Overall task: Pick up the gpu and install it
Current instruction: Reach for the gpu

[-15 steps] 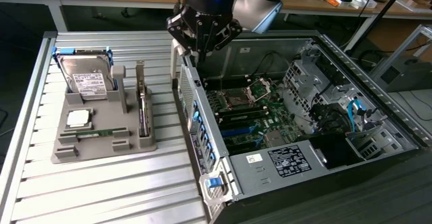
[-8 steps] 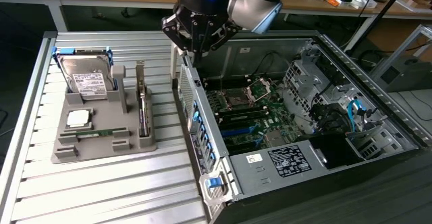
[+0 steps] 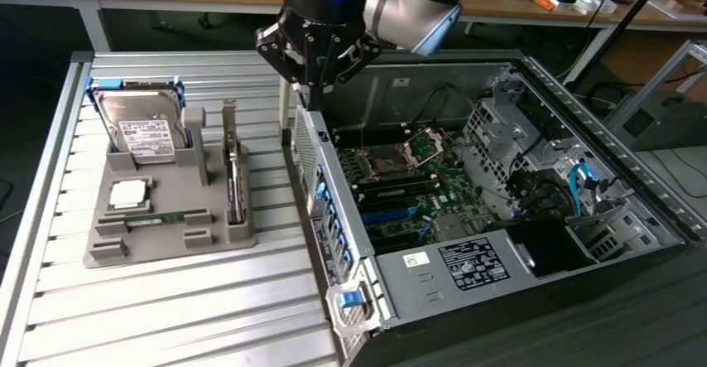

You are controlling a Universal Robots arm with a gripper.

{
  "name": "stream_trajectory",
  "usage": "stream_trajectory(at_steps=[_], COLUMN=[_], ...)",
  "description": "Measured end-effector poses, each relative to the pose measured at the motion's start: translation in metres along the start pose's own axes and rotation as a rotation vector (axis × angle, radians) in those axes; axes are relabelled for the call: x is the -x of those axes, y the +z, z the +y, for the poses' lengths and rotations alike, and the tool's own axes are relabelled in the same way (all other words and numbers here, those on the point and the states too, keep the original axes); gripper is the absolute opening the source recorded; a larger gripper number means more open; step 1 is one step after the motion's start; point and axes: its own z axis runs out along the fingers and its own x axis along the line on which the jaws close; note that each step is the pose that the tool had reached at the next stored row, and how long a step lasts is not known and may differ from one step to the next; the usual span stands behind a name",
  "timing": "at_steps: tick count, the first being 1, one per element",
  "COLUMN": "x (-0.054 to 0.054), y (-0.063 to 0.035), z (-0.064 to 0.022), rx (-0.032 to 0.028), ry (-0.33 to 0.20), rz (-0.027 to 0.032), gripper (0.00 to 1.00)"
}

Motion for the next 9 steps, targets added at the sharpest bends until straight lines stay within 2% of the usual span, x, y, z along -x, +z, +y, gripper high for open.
stream_trajectory(at_steps=[9], x=[-0.0096], y=[-0.0001], z=[-0.0007], rx=[0.0], ry=[0.0], rz=[0.0], gripper=[0.1])
